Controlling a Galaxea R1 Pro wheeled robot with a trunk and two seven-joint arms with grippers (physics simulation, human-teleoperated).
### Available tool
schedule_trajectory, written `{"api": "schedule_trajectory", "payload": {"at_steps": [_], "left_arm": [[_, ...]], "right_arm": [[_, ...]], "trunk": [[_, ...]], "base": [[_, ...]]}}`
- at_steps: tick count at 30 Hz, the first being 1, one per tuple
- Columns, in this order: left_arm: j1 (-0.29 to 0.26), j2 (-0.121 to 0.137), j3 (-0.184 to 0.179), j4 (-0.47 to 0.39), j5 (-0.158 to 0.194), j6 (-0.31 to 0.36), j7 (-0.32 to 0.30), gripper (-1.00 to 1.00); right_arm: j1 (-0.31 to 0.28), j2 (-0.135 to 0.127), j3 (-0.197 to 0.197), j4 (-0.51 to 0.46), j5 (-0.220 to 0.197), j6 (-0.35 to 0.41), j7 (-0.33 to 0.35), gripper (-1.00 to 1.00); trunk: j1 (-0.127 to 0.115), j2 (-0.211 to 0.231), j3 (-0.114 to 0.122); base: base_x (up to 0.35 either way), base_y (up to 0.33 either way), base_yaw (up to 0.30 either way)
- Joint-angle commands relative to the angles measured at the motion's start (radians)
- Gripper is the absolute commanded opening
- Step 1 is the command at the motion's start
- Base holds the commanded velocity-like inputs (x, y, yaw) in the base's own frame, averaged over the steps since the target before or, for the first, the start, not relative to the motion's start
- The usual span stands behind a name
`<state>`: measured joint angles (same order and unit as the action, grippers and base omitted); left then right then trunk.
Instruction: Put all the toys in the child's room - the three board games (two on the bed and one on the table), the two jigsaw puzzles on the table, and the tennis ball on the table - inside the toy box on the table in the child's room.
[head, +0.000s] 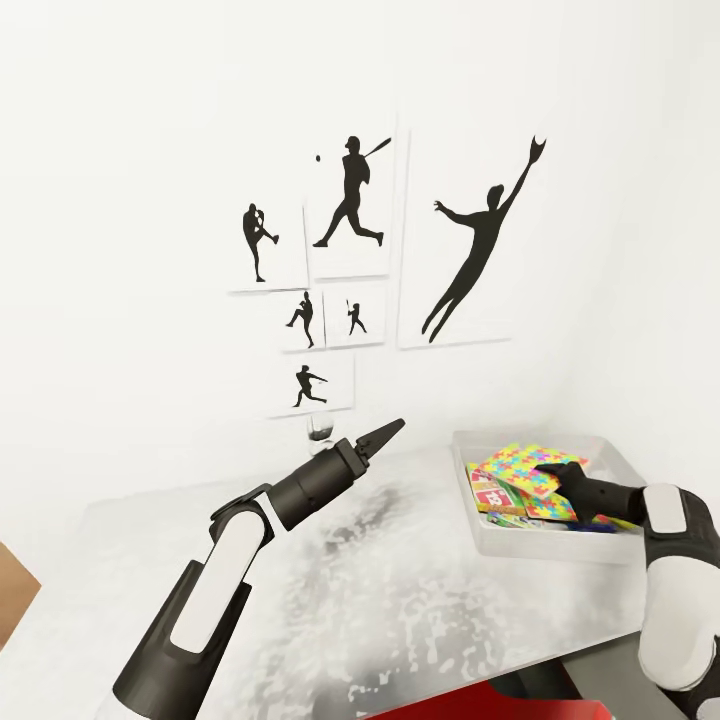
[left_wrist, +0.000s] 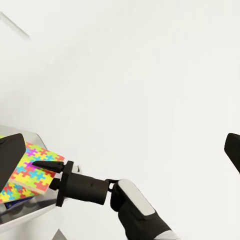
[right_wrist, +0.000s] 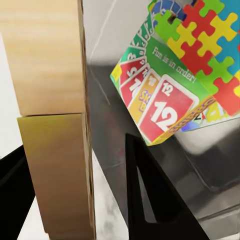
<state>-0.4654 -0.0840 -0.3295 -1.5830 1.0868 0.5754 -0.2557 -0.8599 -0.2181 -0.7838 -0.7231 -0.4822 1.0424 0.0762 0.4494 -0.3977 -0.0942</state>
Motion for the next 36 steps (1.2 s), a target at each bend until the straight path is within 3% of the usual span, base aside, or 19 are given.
{"api": "schedule_trajectory", "payload": {"at_steps": [1,14,36], "left_arm": [[-0.001,0.000,0.001,0.000,0.005,0.006,0.000,1.00],[-0.001,0.000,0.002,0.000,0.006,0.006,0.000,1.00],[-0.001,0.001,0.003,0.001,0.005,0.006,0.000,1.00]], "right_arm": [[-0.006,0.000,-0.006,0.007,0.008,0.005,0.005,-1.00],[-0.047,-0.003,-0.075,0.051,0.007,0.005,-0.115,-1.00],[-0.073,0.004,-0.086,0.075,0.007,0.005,-0.155,-1.00]], "trunk": [[0.001,-0.002,-0.002],[0.001,-0.002,-0.002],[0.001,-0.002,-0.002]], "base": [[0.000,0.000,0.000],[0.000,0.000,0.000],[0.000,0.000,0.000]]}}
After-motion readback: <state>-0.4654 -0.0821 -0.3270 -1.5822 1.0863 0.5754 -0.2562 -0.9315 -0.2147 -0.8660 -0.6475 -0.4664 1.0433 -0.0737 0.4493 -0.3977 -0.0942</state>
